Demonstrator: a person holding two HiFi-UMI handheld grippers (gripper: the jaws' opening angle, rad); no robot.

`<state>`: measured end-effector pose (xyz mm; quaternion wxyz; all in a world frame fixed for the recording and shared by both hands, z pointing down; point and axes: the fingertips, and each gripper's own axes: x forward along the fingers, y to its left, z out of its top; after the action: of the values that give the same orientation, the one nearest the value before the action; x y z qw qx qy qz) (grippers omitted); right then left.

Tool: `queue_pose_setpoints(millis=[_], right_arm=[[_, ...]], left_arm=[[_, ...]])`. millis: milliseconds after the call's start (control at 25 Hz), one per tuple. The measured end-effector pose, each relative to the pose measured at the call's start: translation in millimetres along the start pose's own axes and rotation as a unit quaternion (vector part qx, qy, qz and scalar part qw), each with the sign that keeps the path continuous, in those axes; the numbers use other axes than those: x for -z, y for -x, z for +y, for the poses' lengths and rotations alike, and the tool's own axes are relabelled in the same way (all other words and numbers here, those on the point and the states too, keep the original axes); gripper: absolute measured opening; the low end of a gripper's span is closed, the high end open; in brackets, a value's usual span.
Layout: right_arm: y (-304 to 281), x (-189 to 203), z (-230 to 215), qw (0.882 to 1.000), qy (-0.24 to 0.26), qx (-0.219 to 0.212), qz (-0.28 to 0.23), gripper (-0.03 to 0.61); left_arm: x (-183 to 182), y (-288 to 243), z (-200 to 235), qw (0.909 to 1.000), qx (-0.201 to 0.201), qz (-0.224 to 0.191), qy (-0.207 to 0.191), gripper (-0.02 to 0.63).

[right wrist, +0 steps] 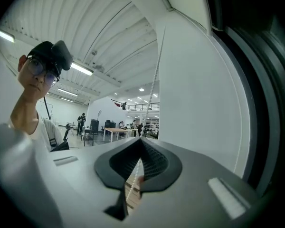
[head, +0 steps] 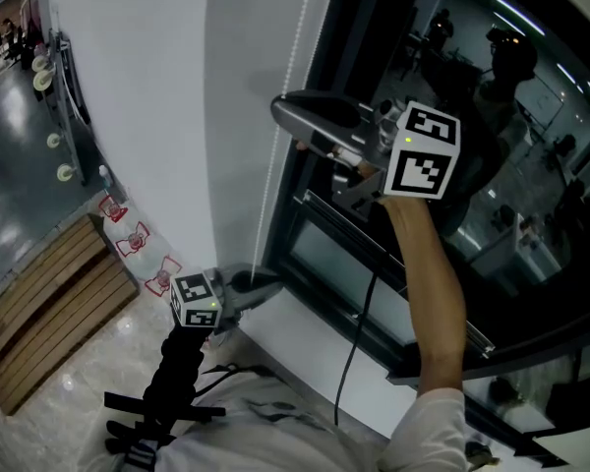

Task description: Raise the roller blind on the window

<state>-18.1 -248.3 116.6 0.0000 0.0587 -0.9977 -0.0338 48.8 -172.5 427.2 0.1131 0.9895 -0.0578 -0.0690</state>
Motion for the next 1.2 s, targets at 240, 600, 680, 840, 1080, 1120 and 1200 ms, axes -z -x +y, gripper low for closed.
queue_pose_setpoints(millis=[240, 600, 680, 840, 1080, 1120, 1200], right_arm=[[-2, 68, 19, 1.0, -0.019, 0.001, 0.014, 0.003], [4, 132, 32, 0.998, -0.056, 0.004, 0.026, 0.004], [2, 149, 36, 0.997, -0.058, 0.006, 0.04, 0.004], [0, 189, 45, 0.994, -0.077, 0.002, 0.071, 0.003], [-3, 246, 64, 0.987, -0.101, -0.007, 0.123, 0.003], [-4, 255, 67, 0.986, -0.103, -0.008, 0.133, 0.003], [-2, 270, 69, 0.983, -0.113, -0.008, 0.141, 0.004]], left_arm=[[16, 6, 3, 1.0, -0.001, 0.001, -0.008, -0.002], [7, 11, 8, 0.9998, -0.009, -0.001, -0.017, -0.002], [5, 12, 9, 0.9998, -0.009, -0.005, -0.018, -0.002], [4, 13, 9, 0.9997, -0.009, -0.006, -0.021, -0.002], [6, 13, 11, 0.9997, -0.016, -0.009, -0.016, -0.002], [6, 13, 11, 0.9997, -0.018, -0.007, -0.014, -0.002], [11, 13, 12, 0.9997, -0.022, 0.003, -0.015, -0.002]])
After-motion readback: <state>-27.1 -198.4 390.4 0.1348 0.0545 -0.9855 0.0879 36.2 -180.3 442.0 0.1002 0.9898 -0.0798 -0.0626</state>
